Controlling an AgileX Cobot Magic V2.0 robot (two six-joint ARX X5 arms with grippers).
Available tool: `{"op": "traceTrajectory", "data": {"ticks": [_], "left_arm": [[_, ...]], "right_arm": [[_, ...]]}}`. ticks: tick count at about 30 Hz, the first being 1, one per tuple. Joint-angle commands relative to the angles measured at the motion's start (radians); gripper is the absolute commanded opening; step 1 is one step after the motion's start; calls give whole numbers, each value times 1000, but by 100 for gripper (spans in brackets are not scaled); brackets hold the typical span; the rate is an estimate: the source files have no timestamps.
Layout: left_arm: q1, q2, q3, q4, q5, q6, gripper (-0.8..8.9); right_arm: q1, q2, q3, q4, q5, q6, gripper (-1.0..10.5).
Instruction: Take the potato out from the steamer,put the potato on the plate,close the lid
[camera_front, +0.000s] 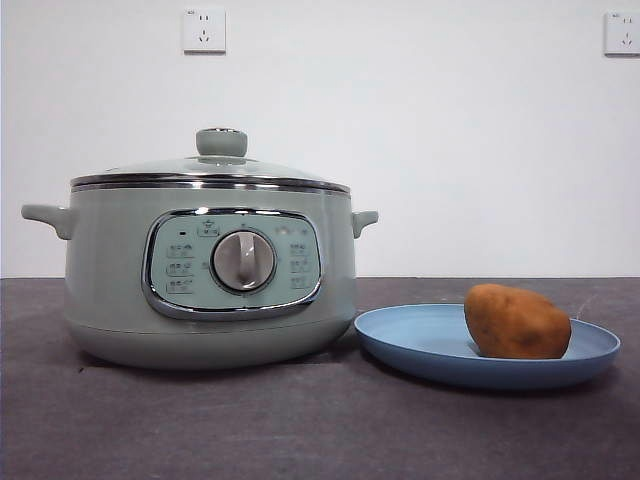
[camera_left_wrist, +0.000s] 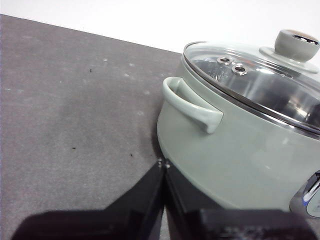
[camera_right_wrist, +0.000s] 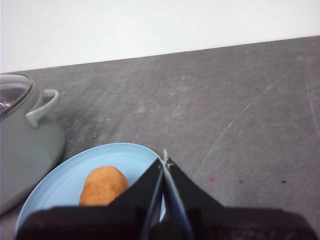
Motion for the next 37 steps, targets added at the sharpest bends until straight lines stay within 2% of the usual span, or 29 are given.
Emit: {"op": "traceTrajectory", "data": {"ticks": [1,6,10,14,21,37], "left_arm": [[3,-1,-7,-14,-1,-3,-3],[3,-1,-7,-14,-1,-3,-3],[3,-1,-7,-14,-1,-3,-3],[3,-1,-7,-14,-1,-3,-3],[3,-1,-7,-14,-1,-3,-3],[3,-1,-7,-14,-1,-3,-3]], "right_arm": [[-2,-56,-85,57,7,58,0],[-2,-148,-145,39,32,112,0],[-2,-199,-150,3,35,112,0],[-2,-222,-156,-47,84,121,0],[-2,-270,-168,-142,86,122,0],[-2,-305,-168,-137,107,122,0]]}}
